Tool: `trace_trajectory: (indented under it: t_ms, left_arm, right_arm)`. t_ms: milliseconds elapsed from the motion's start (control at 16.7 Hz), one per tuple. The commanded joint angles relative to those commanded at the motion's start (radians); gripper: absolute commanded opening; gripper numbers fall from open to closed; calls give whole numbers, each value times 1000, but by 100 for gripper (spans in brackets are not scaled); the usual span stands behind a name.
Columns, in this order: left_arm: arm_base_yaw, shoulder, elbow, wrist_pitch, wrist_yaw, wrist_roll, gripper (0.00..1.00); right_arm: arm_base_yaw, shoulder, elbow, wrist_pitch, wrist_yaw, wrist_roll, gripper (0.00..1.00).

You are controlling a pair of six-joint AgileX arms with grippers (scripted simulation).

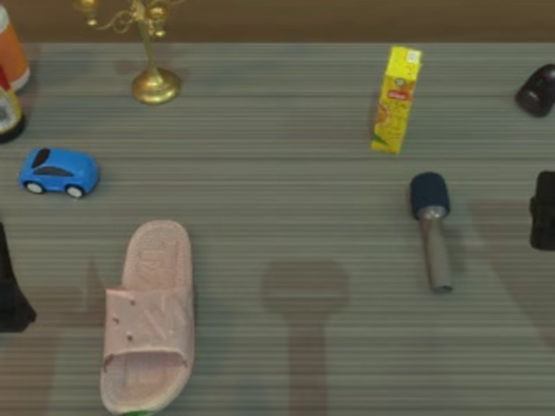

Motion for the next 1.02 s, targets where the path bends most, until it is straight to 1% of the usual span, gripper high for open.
trace_trajectory:
  t_ms: [300, 540, 780, 1020]
  left_arm:
    - [0, 0, 0, 0, 0, 0, 100]
    - [0, 0, 0, 0, 0, 0, 100]
    - [0, 0, 0, 0, 0, 0, 100]
    - [0, 0, 0, 0, 0, 0, 100]
  right_arm:
    - [119, 493, 320, -246, 27, 124, 100]
    - [192, 755, 530, -384, 43, 202, 100]
    - [232, 899, 652, -453, 52, 245, 100]
    - [236, 914, 665, -459, 53, 249, 100]
